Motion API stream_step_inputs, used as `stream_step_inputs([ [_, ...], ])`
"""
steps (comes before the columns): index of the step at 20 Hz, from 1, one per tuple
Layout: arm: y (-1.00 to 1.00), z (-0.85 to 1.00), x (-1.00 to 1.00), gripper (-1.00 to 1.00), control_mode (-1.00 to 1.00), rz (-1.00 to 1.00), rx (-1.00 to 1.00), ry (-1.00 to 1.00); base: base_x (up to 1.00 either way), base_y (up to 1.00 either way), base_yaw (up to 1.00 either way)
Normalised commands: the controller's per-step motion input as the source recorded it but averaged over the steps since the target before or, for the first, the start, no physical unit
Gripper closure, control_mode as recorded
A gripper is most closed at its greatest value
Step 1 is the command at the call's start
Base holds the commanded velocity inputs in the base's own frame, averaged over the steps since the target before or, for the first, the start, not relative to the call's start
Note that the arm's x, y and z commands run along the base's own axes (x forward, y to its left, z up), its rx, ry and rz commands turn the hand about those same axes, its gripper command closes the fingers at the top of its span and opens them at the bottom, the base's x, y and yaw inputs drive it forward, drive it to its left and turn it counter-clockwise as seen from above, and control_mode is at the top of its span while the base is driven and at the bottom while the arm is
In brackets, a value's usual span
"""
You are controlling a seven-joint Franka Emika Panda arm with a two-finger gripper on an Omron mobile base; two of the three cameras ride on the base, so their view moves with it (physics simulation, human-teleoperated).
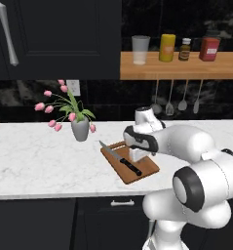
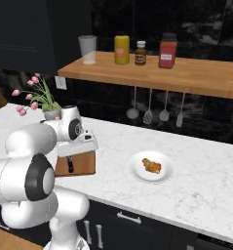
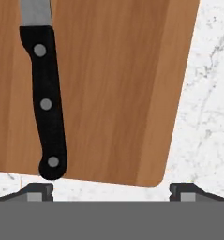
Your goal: Pick up the knife from the drawer and place it on the cutting board. Then place the meat from the plate to the cutting board.
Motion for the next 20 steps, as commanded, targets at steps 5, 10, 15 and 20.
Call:
stream_step_inputs([
  [5,-0.86,0.26,0.00,-1.00,-1.00,-0.01,0.00,0.00,0.00,0.00,0.00],
  [10,-0.82,0.29,0.02,-1.00,-1.00,-0.01,0.00,-0.01,0.00,0.00,0.00],
  [15,-0.86,0.13,0.17,-1.00,-1.00,-0.02,0.00,-0.01,0.00,0.00,0.00],
  [20,-0.86,-0.01,0.28,-1.00,-1.00,-0.03,0.00,0.00,0.00,0.00,0.00],
])
